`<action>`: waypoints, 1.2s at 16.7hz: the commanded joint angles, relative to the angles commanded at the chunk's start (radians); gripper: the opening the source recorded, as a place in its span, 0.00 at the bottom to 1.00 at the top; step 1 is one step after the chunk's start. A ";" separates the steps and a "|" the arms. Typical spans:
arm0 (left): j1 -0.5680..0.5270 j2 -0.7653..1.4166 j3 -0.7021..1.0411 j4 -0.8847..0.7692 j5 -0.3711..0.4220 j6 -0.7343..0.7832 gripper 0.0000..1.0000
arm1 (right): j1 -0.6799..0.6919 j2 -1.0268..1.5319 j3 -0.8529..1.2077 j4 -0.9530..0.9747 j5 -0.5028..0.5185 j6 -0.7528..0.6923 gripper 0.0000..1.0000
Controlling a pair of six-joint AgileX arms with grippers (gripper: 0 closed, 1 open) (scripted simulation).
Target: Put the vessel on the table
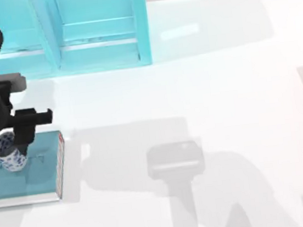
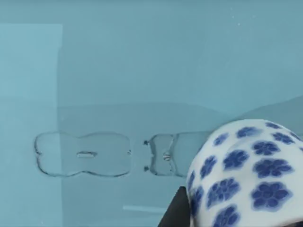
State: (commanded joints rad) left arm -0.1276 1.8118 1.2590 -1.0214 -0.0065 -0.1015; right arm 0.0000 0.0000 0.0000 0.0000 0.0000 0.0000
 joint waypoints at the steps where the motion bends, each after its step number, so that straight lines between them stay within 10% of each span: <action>1: -0.001 -0.002 0.000 0.000 0.000 0.001 0.00 | 0.000 0.000 0.000 0.000 0.000 0.000 1.00; 20: -0.126 0.124 0.378 -0.299 0.002 -0.116 0.00 | 0.000 0.000 0.000 0.000 0.000 0.000 1.00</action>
State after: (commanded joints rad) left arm -0.2536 1.9362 1.6367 -1.3206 -0.0041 -0.2176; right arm 0.0000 0.0000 0.0000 0.0000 0.0000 0.0000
